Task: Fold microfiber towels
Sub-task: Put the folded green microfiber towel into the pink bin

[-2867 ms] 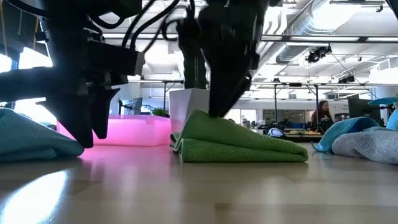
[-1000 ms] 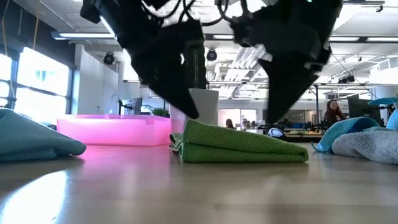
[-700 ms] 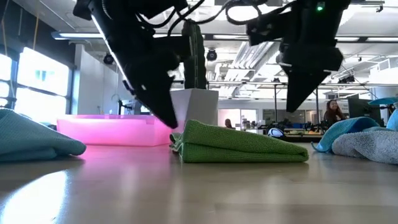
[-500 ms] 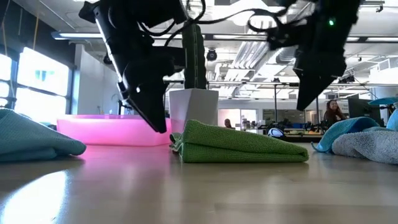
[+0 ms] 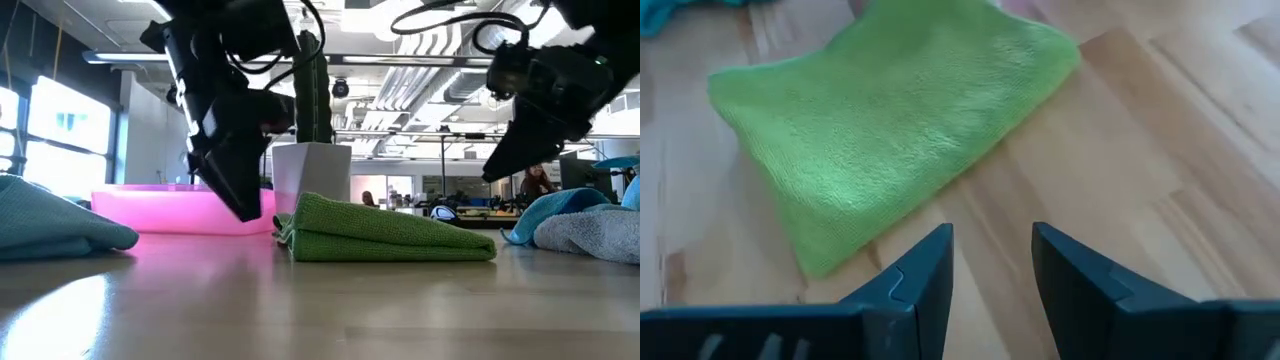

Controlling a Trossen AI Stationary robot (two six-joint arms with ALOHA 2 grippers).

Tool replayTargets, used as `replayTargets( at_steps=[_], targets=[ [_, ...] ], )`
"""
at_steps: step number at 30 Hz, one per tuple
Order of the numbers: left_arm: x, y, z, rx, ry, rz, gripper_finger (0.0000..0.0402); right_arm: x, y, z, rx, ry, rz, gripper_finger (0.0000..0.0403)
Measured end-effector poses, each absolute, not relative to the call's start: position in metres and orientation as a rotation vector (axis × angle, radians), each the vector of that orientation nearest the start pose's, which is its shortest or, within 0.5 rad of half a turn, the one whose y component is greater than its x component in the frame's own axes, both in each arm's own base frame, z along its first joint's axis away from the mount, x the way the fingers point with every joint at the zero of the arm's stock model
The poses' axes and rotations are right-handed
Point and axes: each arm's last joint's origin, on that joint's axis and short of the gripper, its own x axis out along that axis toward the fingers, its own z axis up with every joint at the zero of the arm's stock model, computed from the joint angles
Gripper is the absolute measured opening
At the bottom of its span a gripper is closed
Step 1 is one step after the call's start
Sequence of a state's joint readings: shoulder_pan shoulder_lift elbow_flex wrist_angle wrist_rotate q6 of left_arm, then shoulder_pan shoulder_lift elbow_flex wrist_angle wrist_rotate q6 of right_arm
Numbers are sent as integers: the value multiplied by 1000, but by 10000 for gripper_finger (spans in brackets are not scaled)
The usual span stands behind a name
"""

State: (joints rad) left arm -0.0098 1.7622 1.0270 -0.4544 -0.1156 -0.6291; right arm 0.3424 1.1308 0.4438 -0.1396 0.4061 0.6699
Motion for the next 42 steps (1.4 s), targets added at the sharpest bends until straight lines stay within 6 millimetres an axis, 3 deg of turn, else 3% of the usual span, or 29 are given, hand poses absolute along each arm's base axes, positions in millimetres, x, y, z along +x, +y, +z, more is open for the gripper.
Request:
replayTargets(
  at_steps=[8,12,16,22,35,42],
  targets=[
    [329,-9,162,-696,863,397,120,163,43,158,345,639,-381,129],
    [332,-16,165,-697,790,427,114,158,45,158,431,702,-288,129],
    [332,-17,165,-657,790,413,113,157,47,159,508,742,-225,129],
    [333,-16,164,-604,796,391,113,155,46,159,612,714,-314,129],
    [334,-17,165,-598,787,380,113,154,45,157,522,735,-309,129],
    [332,-21,163,-713,808,413,113,154,45,157,516,736,-306,129]
  ],
)
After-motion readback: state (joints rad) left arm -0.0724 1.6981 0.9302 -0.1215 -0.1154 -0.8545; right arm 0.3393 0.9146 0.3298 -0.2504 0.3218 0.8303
